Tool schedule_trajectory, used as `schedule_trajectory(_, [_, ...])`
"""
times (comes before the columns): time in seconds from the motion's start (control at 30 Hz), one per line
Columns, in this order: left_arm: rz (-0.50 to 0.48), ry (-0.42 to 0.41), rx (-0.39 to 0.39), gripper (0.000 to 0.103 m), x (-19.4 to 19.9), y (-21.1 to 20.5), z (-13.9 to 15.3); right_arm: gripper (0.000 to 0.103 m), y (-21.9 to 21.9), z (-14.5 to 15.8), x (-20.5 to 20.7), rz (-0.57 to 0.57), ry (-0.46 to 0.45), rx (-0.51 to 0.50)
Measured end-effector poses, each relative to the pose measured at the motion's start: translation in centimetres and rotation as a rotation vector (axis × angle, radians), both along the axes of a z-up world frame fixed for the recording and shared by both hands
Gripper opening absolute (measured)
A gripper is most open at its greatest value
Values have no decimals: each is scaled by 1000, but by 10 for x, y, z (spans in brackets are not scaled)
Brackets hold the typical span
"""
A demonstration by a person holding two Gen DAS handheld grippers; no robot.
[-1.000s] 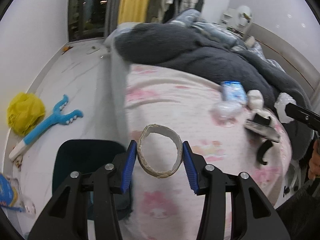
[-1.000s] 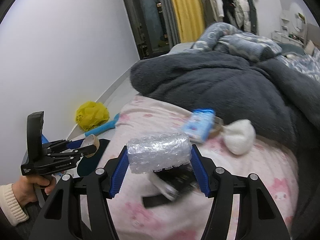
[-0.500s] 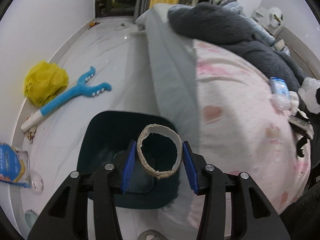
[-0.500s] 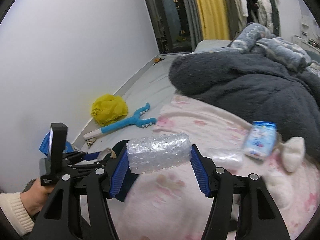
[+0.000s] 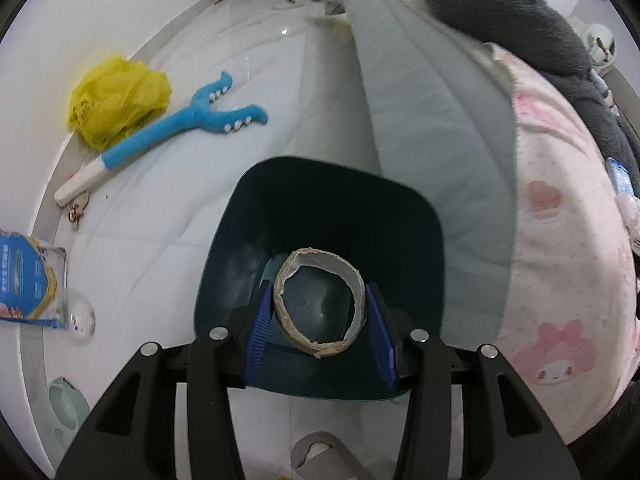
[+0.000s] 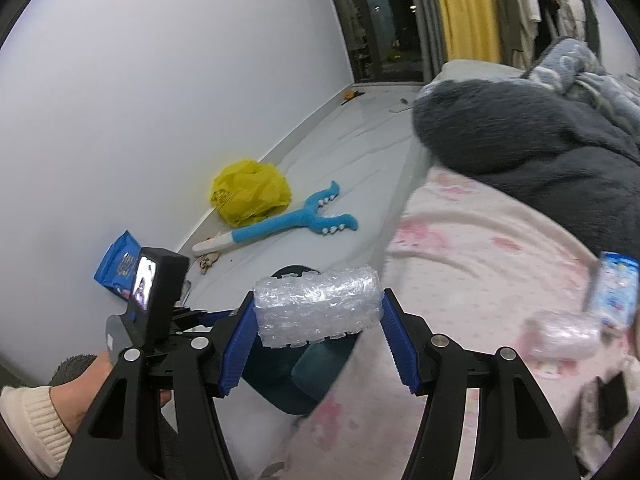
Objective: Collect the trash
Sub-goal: 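Carry tape roll and bubble wrap over the green bin and open the left tool, then open the right tool to drop the bubble wrap into the bin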
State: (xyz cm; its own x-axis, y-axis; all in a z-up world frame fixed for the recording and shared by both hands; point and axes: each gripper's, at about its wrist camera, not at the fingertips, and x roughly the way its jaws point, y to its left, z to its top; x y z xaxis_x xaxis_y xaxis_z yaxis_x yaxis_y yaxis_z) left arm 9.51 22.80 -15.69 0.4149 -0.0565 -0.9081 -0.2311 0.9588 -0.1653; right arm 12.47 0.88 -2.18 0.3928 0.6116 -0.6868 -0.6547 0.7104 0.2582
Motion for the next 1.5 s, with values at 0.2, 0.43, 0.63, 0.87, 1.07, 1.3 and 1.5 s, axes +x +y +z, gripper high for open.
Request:
schedule_trajectory(0.2, [12, 35, 3, 49, -5, 15, -10, 62, 35, -10, -5, 51, 20, -22])
schedule_trajectory(0.43, [-3, 36, 10, 57, -11, 27, -12, 62, 64, -27, 0, 79, 47, -59])
schedule_trajectory(0.63, [-3, -8, 4, 69, -19, 37, -3, 62, 82, -40, 1, 87, 65, -91])
schedule_trajectory(0.87, [11, -121, 35, 71, -31, 44, 25, 62, 97, -59, 2, 94, 90, -145])
schedule_trajectory(1.07, [16, -238, 110, 71, -44, 46, 51, 62, 112, -79, 6, 103, 114, -200])
schedule_trajectory(1.3, [44, -323, 155, 70, -58, 50, 74, 62, 138, -111, 8, 116, 152, -266])
schedule_trajectory(1.5, [57, -362, 149, 70, -66, 52, 89, 62, 152, -139, 9, 127, 185, -328])
